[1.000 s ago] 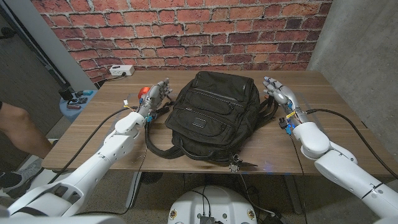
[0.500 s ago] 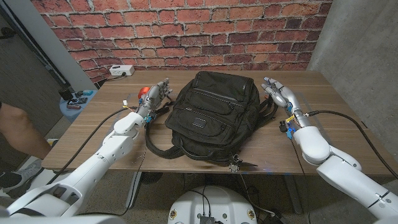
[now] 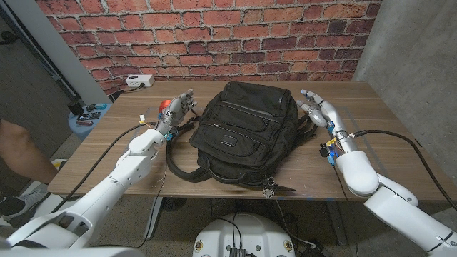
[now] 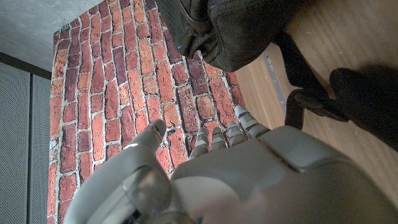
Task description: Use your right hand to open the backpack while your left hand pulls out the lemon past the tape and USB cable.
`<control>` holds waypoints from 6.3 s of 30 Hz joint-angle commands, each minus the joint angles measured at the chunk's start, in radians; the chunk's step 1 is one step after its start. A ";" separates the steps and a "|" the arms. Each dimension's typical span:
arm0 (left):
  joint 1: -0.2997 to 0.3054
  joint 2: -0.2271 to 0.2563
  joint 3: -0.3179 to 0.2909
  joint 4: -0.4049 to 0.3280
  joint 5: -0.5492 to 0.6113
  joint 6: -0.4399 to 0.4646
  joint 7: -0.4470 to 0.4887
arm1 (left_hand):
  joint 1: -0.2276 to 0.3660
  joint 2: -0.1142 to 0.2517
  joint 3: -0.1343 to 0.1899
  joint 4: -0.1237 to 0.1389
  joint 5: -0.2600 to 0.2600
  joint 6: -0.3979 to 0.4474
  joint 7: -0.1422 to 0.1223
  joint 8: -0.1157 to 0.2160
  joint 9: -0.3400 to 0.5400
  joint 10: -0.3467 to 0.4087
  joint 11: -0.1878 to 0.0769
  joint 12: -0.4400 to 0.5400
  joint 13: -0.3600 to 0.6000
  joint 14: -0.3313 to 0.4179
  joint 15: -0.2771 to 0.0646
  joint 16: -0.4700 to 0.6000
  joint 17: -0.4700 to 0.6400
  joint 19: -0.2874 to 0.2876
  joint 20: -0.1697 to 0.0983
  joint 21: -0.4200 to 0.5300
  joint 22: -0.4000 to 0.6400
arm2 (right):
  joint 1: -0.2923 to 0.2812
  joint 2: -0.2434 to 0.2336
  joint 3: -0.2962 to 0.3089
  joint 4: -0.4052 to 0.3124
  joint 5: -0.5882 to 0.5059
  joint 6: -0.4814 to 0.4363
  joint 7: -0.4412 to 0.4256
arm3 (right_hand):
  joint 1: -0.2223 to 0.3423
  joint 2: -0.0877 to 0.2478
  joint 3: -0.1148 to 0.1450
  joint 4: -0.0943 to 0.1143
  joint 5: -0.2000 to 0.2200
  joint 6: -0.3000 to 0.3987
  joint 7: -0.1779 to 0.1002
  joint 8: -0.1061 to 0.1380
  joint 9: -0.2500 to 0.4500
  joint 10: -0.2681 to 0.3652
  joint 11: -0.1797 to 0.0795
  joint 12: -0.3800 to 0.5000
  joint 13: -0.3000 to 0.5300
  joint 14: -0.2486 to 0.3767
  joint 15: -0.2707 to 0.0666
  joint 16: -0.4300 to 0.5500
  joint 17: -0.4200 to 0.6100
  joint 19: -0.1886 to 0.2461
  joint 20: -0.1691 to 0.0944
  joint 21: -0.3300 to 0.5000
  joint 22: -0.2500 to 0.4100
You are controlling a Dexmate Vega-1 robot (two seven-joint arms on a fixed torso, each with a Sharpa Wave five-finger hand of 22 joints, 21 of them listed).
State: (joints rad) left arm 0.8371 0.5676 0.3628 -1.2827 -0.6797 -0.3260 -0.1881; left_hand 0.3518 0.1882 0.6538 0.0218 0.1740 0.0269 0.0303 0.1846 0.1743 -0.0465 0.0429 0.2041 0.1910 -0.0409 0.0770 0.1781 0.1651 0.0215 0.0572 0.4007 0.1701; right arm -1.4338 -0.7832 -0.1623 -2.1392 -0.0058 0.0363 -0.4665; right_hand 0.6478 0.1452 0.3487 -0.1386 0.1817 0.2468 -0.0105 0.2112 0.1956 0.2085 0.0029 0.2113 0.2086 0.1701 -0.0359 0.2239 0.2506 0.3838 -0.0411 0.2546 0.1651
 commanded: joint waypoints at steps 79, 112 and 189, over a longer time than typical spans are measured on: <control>0.028 0.000 -0.016 -0.017 -0.001 -0.065 -0.009 | 0.059 0.011 0.033 -0.037 0.024 0.021 0.011 0.002 0.006 0.022 0.017 0.008 0.001 0.013 0.015 0.007 0.007 0.034 0.012 -0.037 0.003 | -0.309 -0.010 -0.163 -0.435 -0.868 -0.476 0.085 | 0.283 -0.135 0.001 -0.044 -0.003 0.189 -0.005 0.035 0.003 0.195 -0.005 0.037 0.010 0.166 -0.044 0.036 -0.045 0.159 0.000 -0.033 0.004; -0.109 -0.068 0.020 0.181 0.005 -0.128 -0.136 | 0.068 0.003 0.032 -0.046 0.025 0.019 0.010 0.000 0.006 0.021 0.013 0.006 0.001 0.013 0.014 0.006 0.007 0.037 0.012 -0.048 0.003 | -0.279 0.043 -0.321 -0.377 -1.144 -0.543 0.116 | 0.354 -0.173 -0.005 -0.036 0.014 0.237 -0.023 0.033 0.005 0.248 -0.029 0.053 0.027 0.222 -0.081 0.050 -0.038 0.212 -0.020 -0.037 0.005; -0.007 -0.061 -0.018 0.101 -0.006 -0.200 -0.071 | 0.075 0.004 0.024 -0.049 0.023 0.023 0.010 0.000 0.006 0.024 0.015 0.006 0.002 0.014 0.015 0.007 0.008 0.047 0.012 -0.072 0.004 | -0.277 0.021 -0.410 -0.219 -1.139 -0.505 -0.127 | 0.390 -0.198 0.002 -0.025 0.029 0.292 -0.048 0.029 0.007 0.295 -0.053 0.067 0.043 0.277 -0.117 0.056 -0.023 0.268 -0.047 -0.041 0.006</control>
State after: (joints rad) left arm 0.8337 0.5249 0.3410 -1.2058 -0.6801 -0.5016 -0.2448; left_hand 0.4162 0.1922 0.6755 -0.0248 0.1925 0.0375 0.0409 0.1846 0.1790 -0.0250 0.0572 0.2108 0.1910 -0.0305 0.0874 0.1858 0.1696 0.0608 0.0643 0.3341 0.1701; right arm -1.7322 -0.7451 -0.5608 -2.3829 -1.1694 -0.4944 -0.5587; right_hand 1.0320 -0.0471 0.3466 -0.1681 0.2039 0.5327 -0.0606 0.2382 0.1975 0.4979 -0.0506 0.2740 0.2488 0.4420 -0.0463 0.2741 0.2233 0.6426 -0.0608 0.2120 0.1650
